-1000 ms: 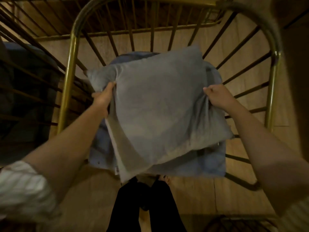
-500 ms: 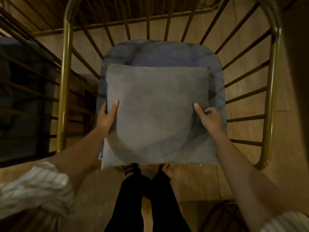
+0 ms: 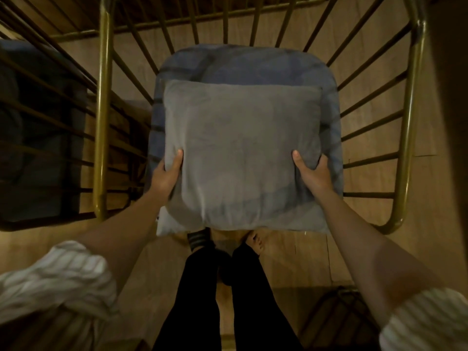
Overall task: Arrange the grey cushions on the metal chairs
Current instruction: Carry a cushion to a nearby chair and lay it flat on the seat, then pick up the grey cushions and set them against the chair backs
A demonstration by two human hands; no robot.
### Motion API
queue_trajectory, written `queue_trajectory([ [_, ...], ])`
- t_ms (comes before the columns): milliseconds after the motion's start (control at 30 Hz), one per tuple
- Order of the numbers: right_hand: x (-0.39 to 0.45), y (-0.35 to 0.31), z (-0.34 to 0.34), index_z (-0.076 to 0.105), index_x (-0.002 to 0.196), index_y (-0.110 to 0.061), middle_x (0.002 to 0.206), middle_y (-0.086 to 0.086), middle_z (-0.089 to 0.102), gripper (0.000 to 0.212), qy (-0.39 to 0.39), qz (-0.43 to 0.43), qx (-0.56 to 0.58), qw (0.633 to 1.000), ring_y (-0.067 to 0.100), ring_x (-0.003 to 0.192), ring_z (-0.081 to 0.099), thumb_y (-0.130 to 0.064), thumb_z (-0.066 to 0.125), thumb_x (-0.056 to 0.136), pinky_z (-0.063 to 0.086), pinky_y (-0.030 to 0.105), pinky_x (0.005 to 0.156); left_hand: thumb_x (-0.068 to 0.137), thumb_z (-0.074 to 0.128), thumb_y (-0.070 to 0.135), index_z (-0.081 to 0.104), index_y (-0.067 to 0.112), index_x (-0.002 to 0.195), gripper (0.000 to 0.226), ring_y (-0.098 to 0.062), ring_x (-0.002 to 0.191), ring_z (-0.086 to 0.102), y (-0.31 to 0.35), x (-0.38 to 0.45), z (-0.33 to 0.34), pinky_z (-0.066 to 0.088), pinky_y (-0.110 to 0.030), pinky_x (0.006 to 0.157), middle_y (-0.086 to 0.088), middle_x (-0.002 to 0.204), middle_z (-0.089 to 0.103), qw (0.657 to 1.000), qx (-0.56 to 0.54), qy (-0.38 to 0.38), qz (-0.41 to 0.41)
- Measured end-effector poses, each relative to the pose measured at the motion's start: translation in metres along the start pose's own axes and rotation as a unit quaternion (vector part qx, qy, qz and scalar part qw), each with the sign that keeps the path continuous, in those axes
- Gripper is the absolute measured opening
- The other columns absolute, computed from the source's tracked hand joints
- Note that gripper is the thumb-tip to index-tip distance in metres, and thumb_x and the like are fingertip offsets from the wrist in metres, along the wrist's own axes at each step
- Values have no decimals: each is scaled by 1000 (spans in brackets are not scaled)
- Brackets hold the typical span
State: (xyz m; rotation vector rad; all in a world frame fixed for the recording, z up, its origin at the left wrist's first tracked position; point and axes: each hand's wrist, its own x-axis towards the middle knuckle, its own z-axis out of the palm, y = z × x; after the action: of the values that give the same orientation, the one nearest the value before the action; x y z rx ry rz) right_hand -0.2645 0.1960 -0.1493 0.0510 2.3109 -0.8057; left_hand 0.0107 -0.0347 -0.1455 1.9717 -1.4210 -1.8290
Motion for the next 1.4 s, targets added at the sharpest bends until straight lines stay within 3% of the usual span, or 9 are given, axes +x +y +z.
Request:
queue_trajectory([
  [300,7,24,6,33,151,-29,153,11,47,137,-3,17,-4,1000,37,140,45,-107,50,39,35,59,115,44,66,89,36,28,148,124,-30,131,50,-8,7,8,42,-50,110,-3,147,50,998,62,17,18],
  [433,-5,9,4,30,154,-28,156,10,43,129,20,-1,-25,999,37,143,40,-103,49,50,30,60,118,66,63,79,36,23,149,104,-35,134,46,-5,1,13,38,-53,112,-8,149,46,994,91,61,14],
  [533,-29,-8,0,28,155,-19,159,12,35,102,63,-47,-72,994,38,148,30,-80,58,78,21,60,121,82,61,66,32,14,151,92,-38,136,42,0,-14,12,36,-51,113,-14,150,43,990,104,98,16],
  [667,-60,-43,-6,28,155,-13,161,17,32,86,58,-141,-148,977,39,149,26,-64,56,92,20,57,121,93,61,45,30,6,152,77,-39,138,39,15,-45,-2,34,-48,113,-19,153,38,987,123,99,42],
  [800,-96,-96,-14,30,154,-9,158,19,35,83,14,-249,-250,936,37,146,30,-58,59,93,24,50,117,97,60,24,36,0,147,60,-38,135,42,46,-88,-27,36,-40,107,-17,148,44,979,155,93,92],
  [933,-136,-156,-11,27,156,-14,161,12,32,85,-44,-349,-310,883,31,148,29,-58,60,92,20,48,120,92,66,34,32,6,151,74,-35,138,41,71,-127,-67,38,-46,113,-15,152,40,964,209,112,123],
  [1067,-182,-209,5,23,158,-17,165,7,27,84,-63,-428,-338,836,27,152,23,-58,57,94,15,50,123,85,73,34,50,10,135,60,-30,122,54,92,-153,-119,47,-43,104,-10,136,55,950,209,169,158],
  [1233,-236,-264,41,24,158,-14,165,9,27,79,-121,-512,-345,778,29,153,20,-56,53,98,12,55,123,88,70,36,34,10,149,76,-31,142,36,97,-182,-201,35,-47,114,-13,154,37,925,235,236,182],
  [1400,-294,-307,106,27,156,-13,163,9,30,78,-138,-570,-342,734,28,153,21,-54,56,96,16,55,122,83,71,43,40,14,144,75,-34,133,45,81,-190,-299,40,-47,109,-13,143,48,911,197,317,179],
])
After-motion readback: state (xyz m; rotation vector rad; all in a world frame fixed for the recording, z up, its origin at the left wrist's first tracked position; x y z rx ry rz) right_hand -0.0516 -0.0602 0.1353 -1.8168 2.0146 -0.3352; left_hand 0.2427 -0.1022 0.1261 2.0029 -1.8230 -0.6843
